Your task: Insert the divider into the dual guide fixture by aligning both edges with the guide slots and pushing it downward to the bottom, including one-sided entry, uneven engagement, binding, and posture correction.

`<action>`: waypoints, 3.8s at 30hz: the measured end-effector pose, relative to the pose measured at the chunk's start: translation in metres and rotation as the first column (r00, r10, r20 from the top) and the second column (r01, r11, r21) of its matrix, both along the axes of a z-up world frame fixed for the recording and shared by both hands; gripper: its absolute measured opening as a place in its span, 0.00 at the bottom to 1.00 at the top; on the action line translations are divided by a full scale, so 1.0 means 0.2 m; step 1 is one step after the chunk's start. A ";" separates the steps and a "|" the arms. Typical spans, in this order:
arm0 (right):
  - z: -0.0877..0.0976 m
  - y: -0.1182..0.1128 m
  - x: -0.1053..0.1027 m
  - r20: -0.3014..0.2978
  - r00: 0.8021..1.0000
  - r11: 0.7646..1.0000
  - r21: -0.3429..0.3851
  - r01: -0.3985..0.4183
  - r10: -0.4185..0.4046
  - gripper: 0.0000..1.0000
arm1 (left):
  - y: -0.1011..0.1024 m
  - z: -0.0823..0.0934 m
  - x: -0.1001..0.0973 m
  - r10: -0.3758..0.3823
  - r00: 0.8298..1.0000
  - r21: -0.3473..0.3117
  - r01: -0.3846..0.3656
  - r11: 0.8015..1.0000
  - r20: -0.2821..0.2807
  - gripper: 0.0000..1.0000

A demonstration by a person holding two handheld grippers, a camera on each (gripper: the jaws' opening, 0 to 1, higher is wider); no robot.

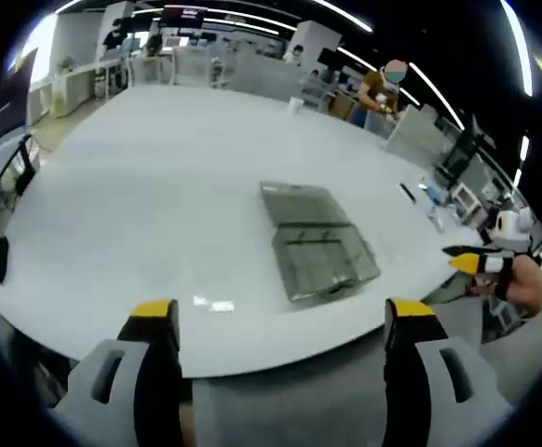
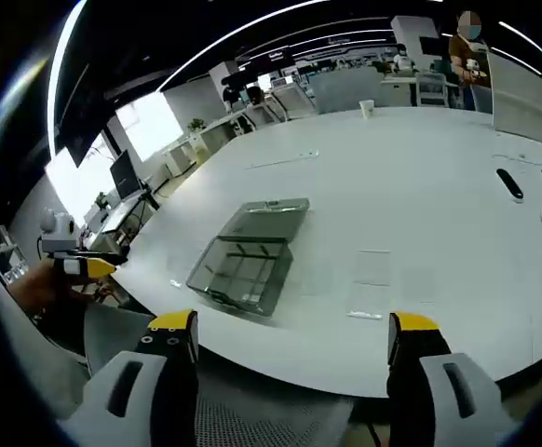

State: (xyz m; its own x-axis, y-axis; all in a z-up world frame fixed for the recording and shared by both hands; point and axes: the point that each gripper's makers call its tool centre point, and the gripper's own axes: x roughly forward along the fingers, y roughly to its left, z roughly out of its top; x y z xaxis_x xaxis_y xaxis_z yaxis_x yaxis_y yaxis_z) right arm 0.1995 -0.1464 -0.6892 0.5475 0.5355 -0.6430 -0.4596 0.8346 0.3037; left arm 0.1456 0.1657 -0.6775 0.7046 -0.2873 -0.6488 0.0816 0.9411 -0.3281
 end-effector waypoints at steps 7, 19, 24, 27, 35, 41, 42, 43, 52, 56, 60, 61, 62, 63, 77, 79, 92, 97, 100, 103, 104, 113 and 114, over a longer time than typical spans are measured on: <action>0.00 0.00 0.00 -0.001 1.000 1.000 0.000 0.002 -0.002 0.82 | 0.00 -0.01 0.01 0.002 1.000 0.001 -0.002 1.000 -0.004 0.88; -0.01 -0.02 0.01 -0.005 1.000 1.000 -0.003 0.001 -0.001 0.81 | 0.01 -0.01 0.01 0.008 1.000 0.004 -0.008 1.000 -0.007 0.88; -0.01 -0.02 0.01 -0.005 1.000 1.000 -0.002 -0.002 0.002 0.81 | 0.01 -0.02 0.00 0.010 1.000 0.005 -0.010 1.000 -0.009 0.88; -0.01 -0.02 0.01 -0.007 1.000 1.000 -0.001 -0.002 0.002 0.81 | 0.01 -0.02 0.00 0.011 1.000 0.006 -0.011 1.000 -0.009 0.87; 0.00 -0.03 0.01 -0.006 1.000 1.000 0.001 -0.001 0.001 0.81 | 0.01 -0.02 0.00 0.009 1.000 0.009 -0.009 1.000 -0.013 0.87; 0.00 -0.03 0.00 -0.003 1.000 1.000 0.001 0.001 -0.001 0.81 | 0.00 -0.02 0.00 0.001 1.000 0.014 -0.001 1.000 -0.018 0.87; 0.00 -0.03 0.00 -0.004 1.000 1.000 0.000 0.002 -0.002 0.80 | 0.00 -0.03 0.00 -0.001 1.000 0.015 0.001 1.000 -0.018 0.87; 0.00 -0.03 0.00 -0.005 1.000 1.000 0.000 0.002 -0.002 0.80 | 0.00 -0.03 -0.01 -0.002 1.000 0.015 0.003 1.000 -0.019 0.87; 0.00 -0.04 0.00 -0.008 1.000 1.000 -0.002 0.008 -0.008 0.80 | 0.00 -0.03 -0.01 -0.002 1.000 0.014 0.003 1.000 -0.021 0.86; 0.00 -0.04 -0.01 -0.008 1.000 1.000 -0.003 0.009 -0.009 0.80 | 0.00 -0.03 -0.01 -0.003 1.000 0.015 0.004 1.000 -0.023 0.85; 0.00 -0.04 -0.01 -0.006 1.000 1.000 -0.003 0.012 -0.012 0.79 | 0.00 -0.03 -0.02 -0.004 1.000 0.015 0.005 1.000 -0.022 0.85; 0.00 -0.04 -0.01 -0.006 1.000 1.000 -0.004 0.012 -0.012 0.79 | 0.00 -0.03 -0.02 -0.006 1.000 0.016 0.006 1.000 -0.023 0.85; 0.00 -0.05 -0.01 -0.007 1.000 1.000 -0.004 0.012 -0.012 0.79 | 0.00 -0.03 -0.02 -0.006 1.000 0.016 0.006 1.000 -0.023 0.85; -0.01 -0.05 -0.01 -0.007 1.000 1.000 -0.004 0.013 -0.013 0.79 | 0.00 -0.03 -0.02 -0.006 1.000 0.016 0.007 1.000 -0.023 0.85; 0.00 -0.05 -0.01 -0.006 1.000 1.000 -0.002 0.015 -0.015 0.79 | 0.00 -0.04 -0.03 -0.009 1.000 0.015 0.009 1.000 -0.026 0.84; 0.00 -0.05 -0.01 -0.007 1.000 1.000 -0.005 0.014 -0.014 0.79 | 0.00 -0.04 -0.03 -0.009 1.000 0.014 0.009 1.000 -0.026 0.84; 0.01 -0.04 -0.02 -0.006 1.000 1.000 -0.011 0.004 -0.004 0.79 | 0.00 -0.04 -0.03 -0.008 1.000 0.008 0.008 1.000 -0.022 0.84; 0.02 -0.04 -0.02 -0.001 1.000 1.000 -0.012 0.002 -0.002 0.79 | 0.00 -0.03 -0.02 -0.007 1.000 0.002 0.007 1.000 -0.017 0.84; 0.03 -0.04 -0.02 0.006 1.000 1.000 -0.014 -0.002 0.002 0.79 | 0.00 -0.02 -0.02 -0.008 1.000 -0.003 0.008 1.000 -0.015 0.84; 0.04 -0.04 -0.02 0.007 1.000 1.000 -0.012 -0.003 0.003 0.79 | -0.01 -0.02 -0.02 -0.014 1.000 -0.002 0.014 1.000 -0.016 0.84; 0.04 -0.04 -0.02 0.007 1.000 1.000 -0.013 -0.004 0.004 0.79 | -0.01 -0.02 -0.02 -0.017 1.000 -0.002 0.017 1.000 -0.016 0.84; 0.05 -0.03 -0.02 0.008 1.000 1.000 -0.018 -0.019 0.019 0.79 | -0.02 -0.01 -0.02 -0.028 1.000 -0.005 0.028 1.000 -0.008 0.84; 0.05 -0.03 -0.02 0.010 1.000 1.000 -0.018 -0.020 0.021 0.79 | -0.02 -0.01 -0.01 -0.028 1.000 -0.005 0.028 1.000 -0.007 0.84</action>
